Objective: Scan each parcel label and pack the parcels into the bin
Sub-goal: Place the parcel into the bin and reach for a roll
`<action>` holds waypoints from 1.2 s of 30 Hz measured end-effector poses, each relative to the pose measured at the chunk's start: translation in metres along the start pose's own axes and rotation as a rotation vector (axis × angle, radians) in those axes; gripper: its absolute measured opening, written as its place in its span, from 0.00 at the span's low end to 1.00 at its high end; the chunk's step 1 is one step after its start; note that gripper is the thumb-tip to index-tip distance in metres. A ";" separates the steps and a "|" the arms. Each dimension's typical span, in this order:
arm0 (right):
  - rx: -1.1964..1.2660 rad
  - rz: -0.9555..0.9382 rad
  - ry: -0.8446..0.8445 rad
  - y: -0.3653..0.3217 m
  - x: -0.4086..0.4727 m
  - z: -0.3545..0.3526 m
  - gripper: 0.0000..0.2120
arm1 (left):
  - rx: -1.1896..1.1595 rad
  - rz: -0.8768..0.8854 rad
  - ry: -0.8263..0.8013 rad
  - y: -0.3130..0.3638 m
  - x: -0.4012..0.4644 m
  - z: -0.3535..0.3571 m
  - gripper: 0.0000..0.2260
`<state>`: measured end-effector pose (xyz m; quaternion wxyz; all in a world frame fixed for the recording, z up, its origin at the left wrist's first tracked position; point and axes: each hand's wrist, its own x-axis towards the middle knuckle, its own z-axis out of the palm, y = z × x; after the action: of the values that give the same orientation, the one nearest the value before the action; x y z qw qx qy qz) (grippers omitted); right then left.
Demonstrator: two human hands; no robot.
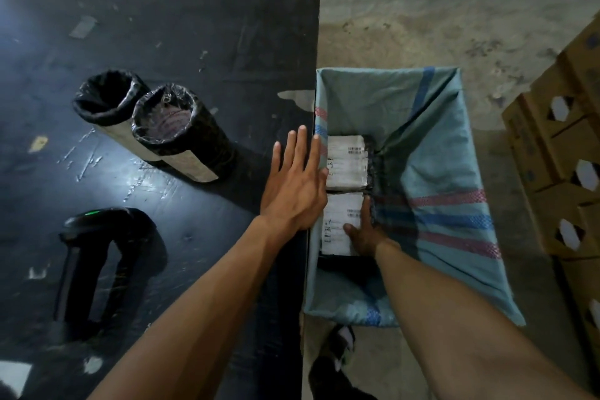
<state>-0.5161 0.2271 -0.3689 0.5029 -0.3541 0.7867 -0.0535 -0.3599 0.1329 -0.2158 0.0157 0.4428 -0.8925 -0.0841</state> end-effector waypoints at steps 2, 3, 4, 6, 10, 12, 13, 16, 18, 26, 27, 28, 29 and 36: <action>-0.044 0.048 0.004 -0.005 -0.002 -0.002 0.41 | -0.006 0.001 -0.006 -0.001 0.000 0.002 0.27; -0.076 0.085 0.013 -0.010 -0.004 -0.002 0.41 | -0.009 0.003 -0.007 -0.002 0.000 0.003 0.28; -0.125 0.125 0.027 -0.015 -0.006 -0.004 0.41 | -0.012 0.003 -0.006 -0.003 0.001 0.003 0.28; -0.216 0.188 0.069 -0.024 -0.010 -0.007 0.41 | -0.008 0.003 -0.003 -0.004 0.002 0.004 0.28; -0.244 0.175 0.097 -0.034 -0.009 -0.020 0.42 | -0.019 0.005 -0.021 -0.006 0.003 0.002 0.28; -0.228 0.158 0.085 -0.038 -0.011 -0.026 0.44 | -0.023 0.012 -0.026 -0.004 0.003 0.001 0.28; -0.212 0.149 0.088 -0.040 -0.014 -0.027 0.44 | -0.026 0.015 -0.027 -0.004 0.003 0.000 0.28; -0.172 0.136 0.130 -0.045 -0.029 -0.030 0.41 | -0.047 0.023 -0.036 -0.005 0.002 -0.001 0.28; -0.162 0.135 0.165 -0.050 -0.042 -0.032 0.39 | -0.088 0.029 -0.060 -0.006 0.002 -0.004 0.29; -0.007 0.016 0.479 -0.096 -0.134 -0.040 0.33 | -0.562 0.220 -0.063 -0.031 -0.011 -0.060 0.21; -0.007 -0.001 0.519 -0.107 -0.148 -0.040 0.33 | -0.576 0.275 0.015 -0.039 -0.016 -0.072 0.18; -0.014 -0.019 0.552 -0.120 -0.163 -0.038 0.33 | -0.585 0.307 0.088 -0.046 -0.019 -0.086 0.17; -0.022 -0.042 0.584 -0.133 -0.177 -0.036 0.32 | -0.596 0.325 0.155 -0.053 -0.023 -0.101 0.16; 0.019 -0.212 0.624 -0.236 -0.246 0.020 0.39 | -0.568 0.441 0.555 -0.136 -0.044 -0.201 0.13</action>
<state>-0.3204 0.2072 -0.0896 0.2323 -0.3958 0.8612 -0.2186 -0.2055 0.0592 -0.0380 0.3926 0.2259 -0.8692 -0.1984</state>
